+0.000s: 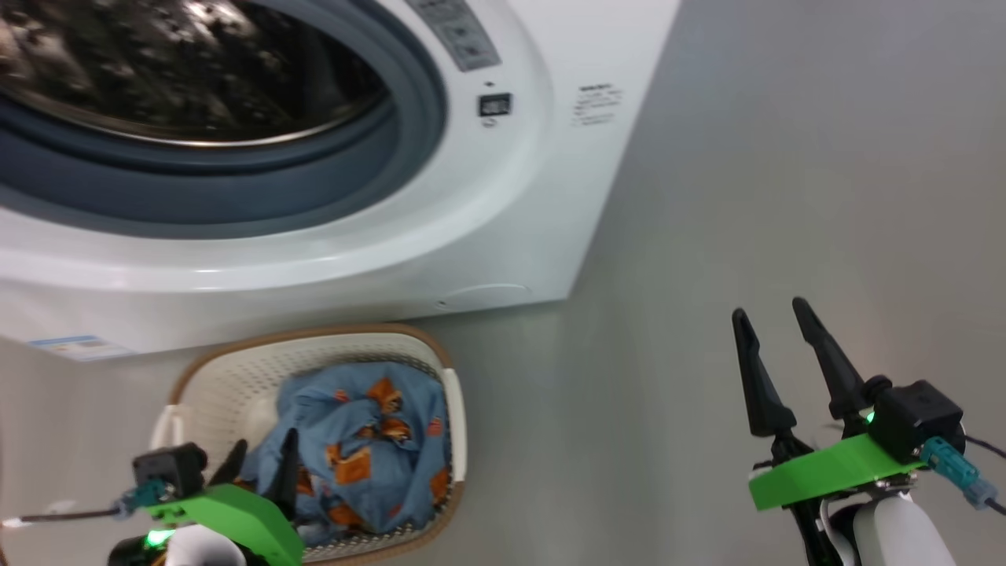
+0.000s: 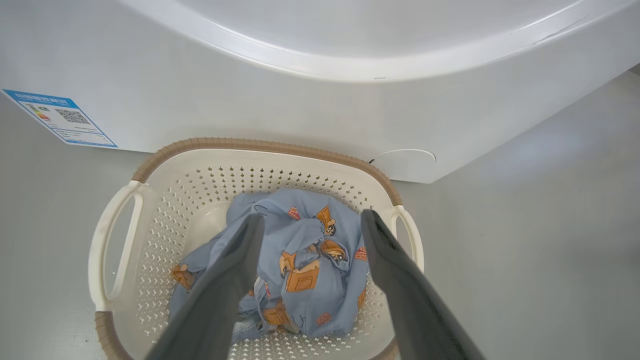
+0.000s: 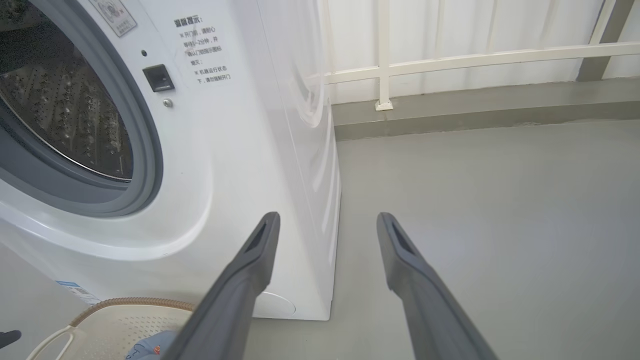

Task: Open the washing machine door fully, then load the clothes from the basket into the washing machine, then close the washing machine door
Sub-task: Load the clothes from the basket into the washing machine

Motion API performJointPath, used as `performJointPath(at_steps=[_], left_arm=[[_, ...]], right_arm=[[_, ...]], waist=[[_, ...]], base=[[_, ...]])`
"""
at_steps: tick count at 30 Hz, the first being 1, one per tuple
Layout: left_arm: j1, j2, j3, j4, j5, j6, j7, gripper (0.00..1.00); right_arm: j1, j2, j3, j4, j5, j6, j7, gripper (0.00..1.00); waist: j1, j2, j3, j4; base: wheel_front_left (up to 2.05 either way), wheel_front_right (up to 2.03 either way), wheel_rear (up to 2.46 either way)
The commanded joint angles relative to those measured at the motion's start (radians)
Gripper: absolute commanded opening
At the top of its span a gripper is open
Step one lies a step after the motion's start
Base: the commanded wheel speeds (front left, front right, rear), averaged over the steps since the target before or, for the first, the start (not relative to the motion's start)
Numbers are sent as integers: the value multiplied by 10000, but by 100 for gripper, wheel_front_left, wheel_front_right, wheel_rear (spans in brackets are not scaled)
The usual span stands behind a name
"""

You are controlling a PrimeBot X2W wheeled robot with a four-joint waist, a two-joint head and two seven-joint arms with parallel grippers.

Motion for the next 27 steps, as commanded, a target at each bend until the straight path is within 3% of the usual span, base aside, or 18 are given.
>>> performJointPath(at_steps=[1, 12, 18, 27], left_arm=[[-430, 406, 279, 255, -278, -68, 84, 100], [-1815, 1003, -762, 2383, -1518, -101, 698, 100], [-2641, 1361, -761, 3730, -1905, -102, 741, 100], [-3401, 1577, -1301, 4425, -2423, -102, 792, 100]], right_arm=[[-258, -68, 307, -291, 94, 16, -118, 100], [-711, -68, 393, -503, 177, 16, -118, 100], [-939, -68, 376, -671, 166, 16, -118, 100], [-1172, -68, 303, -874, 98, 16, -118, 100]], waist=[[0, -1, 914, -944], [0, -1, 1820, -1696], [0, -1, 2389, -1903], [0, -1, 3113, -2013]], base=[[0, 0, 0], [0, 0, 0], [0, 0, 0], [0, 0, 0]])
